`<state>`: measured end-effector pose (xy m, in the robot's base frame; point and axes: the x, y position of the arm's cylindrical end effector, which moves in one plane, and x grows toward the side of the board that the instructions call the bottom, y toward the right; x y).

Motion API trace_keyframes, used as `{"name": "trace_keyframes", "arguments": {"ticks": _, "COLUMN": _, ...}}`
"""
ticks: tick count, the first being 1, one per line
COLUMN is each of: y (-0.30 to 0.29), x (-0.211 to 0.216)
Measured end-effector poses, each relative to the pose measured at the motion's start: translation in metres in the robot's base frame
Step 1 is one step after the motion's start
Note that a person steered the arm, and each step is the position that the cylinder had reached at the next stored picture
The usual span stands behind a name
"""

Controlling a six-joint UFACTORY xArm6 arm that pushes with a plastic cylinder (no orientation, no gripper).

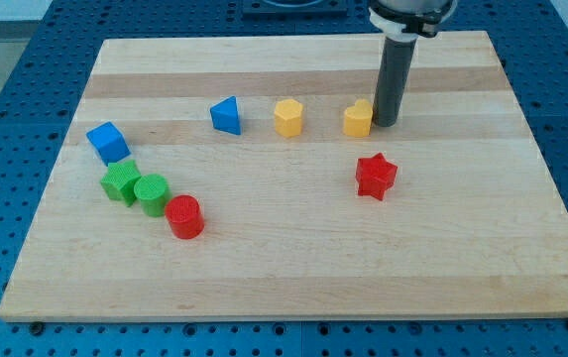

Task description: Move the red star to the bottom of the heart

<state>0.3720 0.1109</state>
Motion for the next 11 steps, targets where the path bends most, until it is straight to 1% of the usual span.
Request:
{"name": "trace_keyframes", "arguments": {"ticks": 1, "y": -0.003, "x": 0.000}}
{"name": "trace_keyframes", "arguments": {"ticks": 2, "y": 0.004, "x": 0.024}}
{"name": "trace_keyframes", "arguments": {"ticks": 3, "y": -0.016, "x": 0.068}}
{"name": "trace_keyframes", "arguments": {"ticks": 4, "y": -0.052, "x": 0.081}}
{"name": "trace_keyframes", "arguments": {"ticks": 5, "y": -0.095, "x": 0.087}}
{"name": "trace_keyframes", "arguments": {"ticks": 7, "y": -0.163, "x": 0.088}}
{"name": "trace_keyframes", "arguments": {"ticks": 11, "y": -0.246, "x": 0.082}}
